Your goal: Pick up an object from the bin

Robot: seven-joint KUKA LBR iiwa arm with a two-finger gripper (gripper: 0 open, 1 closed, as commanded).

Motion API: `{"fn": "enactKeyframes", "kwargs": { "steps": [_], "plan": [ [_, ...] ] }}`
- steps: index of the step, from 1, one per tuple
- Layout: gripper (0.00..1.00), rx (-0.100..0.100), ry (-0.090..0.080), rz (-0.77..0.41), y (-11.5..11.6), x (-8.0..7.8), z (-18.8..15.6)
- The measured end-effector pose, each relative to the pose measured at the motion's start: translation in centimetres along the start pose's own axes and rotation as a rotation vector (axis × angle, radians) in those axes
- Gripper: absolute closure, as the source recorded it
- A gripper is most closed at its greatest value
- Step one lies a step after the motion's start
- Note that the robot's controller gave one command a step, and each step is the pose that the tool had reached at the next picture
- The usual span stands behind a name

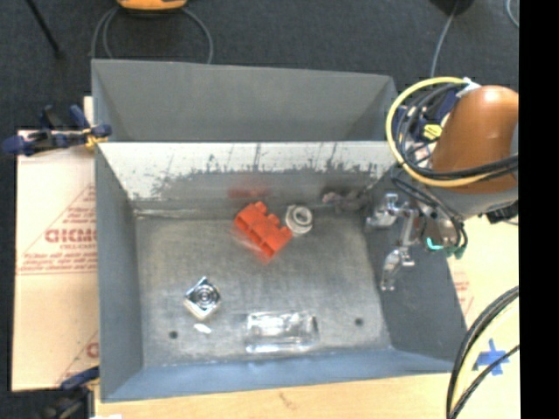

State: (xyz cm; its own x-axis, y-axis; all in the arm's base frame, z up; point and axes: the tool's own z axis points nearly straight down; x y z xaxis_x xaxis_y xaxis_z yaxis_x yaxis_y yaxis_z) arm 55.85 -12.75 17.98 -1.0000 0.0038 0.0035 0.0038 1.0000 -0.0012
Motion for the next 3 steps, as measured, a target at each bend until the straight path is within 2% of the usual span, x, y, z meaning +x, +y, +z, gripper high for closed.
{"fn": "enactKeyframes", "kwargs": {
  "steps": [1, 2, 3],
  "plan": [
    [0.0, -0.003, -0.007, -0.166, 8.2, -5.6, 6.0],
    [0.0, -0.004, -0.01, -0.145, 12.7, -9.2, 9.0],
    [0.0, 0.001, -0.009, -0.407, 13.3, -7.0, 10.0]
  ]
}}
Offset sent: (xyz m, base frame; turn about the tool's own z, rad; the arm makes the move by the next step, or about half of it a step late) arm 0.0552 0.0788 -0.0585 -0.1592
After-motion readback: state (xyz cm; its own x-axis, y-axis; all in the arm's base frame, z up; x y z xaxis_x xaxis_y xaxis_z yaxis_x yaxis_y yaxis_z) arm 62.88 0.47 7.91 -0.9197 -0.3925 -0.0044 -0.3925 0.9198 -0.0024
